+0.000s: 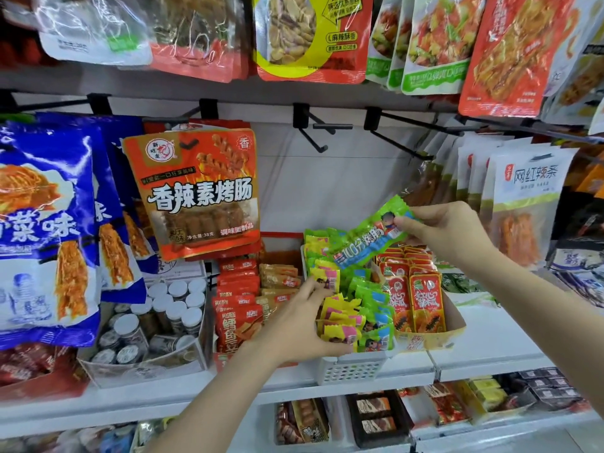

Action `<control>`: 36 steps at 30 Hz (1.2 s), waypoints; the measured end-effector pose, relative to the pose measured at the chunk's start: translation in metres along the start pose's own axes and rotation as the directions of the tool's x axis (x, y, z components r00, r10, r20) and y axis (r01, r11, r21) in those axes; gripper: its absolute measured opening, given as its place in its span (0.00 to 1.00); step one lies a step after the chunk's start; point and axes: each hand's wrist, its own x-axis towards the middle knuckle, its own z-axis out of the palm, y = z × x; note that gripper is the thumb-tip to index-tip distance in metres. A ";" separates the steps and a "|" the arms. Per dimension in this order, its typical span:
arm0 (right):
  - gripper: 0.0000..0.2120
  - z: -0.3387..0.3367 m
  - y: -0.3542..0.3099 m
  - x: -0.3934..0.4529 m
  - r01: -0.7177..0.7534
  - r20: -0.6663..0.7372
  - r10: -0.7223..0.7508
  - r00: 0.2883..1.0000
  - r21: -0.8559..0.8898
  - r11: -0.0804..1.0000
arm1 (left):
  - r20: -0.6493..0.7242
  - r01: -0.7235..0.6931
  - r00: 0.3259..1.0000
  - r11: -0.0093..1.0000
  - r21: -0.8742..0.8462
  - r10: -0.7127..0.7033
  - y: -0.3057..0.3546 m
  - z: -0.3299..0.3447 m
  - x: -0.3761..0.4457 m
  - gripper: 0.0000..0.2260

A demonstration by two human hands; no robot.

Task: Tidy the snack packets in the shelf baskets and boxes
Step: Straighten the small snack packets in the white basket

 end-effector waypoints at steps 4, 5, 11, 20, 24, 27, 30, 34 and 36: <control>0.07 0.027 -0.003 0.000 0.092 0.079 -0.080 0.994 -0.152 0.984 | -0.043 -0.022 0.999 0.996 -0.082 0.018 -0.003 0.002 -0.006 0.41; 0.07 0.034 -0.005 -0.001 0.131 0.112 -0.111 0.987 -0.190 0.973 | -0.055 -0.021 0.998 0.995 -0.103 0.015 -0.004 0.003 -0.007 0.41; 0.15 0.084 -0.005 -0.002 0.232 0.359 -0.070 0.931 -0.432 0.872 | -0.066 0.030 0.997 0.986 -0.162 -0.041 -0.007 0.006 -0.005 0.44; 0.11 0.109 -0.006 0.011 0.178 0.390 0.054 0.919 -0.533 0.827 | -0.156 -0.048 0.988 0.975 -0.217 0.014 -0.017 0.012 -0.001 0.31; 0.08 0.124 0.004 0.001 0.307 0.546 0.073 0.835 -0.572 0.761 | -0.154 -0.081 0.987 0.974 -0.210 0.048 -0.017 0.011 0.000 0.26; 0.07 0.114 0.001 0.010 0.335 0.592 0.064 0.803 -0.538 0.773 | -0.097 -0.055 0.995 0.975 -0.214 0.034 -0.016 0.008 0.001 0.27; 0.08 0.102 -0.001 0.017 0.267 0.487 -0.012 0.874 -0.458 0.848 | -0.067 -0.038 0.997 0.980 -0.198 0.025 -0.015 0.005 0.002 0.29; 0.10 0.111 0.004 0.012 0.239 0.428 -0.018 0.904 -0.468 0.851 | -0.084 -0.053 0.996 0.983 -0.173 0.039 -0.014 0.005 0.002 0.34; 0.11 0.120 0.005 0.009 0.234 0.441 0.002 0.897 -0.479 0.846 | -0.086 -0.044 0.996 0.985 -0.169 0.029 -0.014 0.005 0.000 0.36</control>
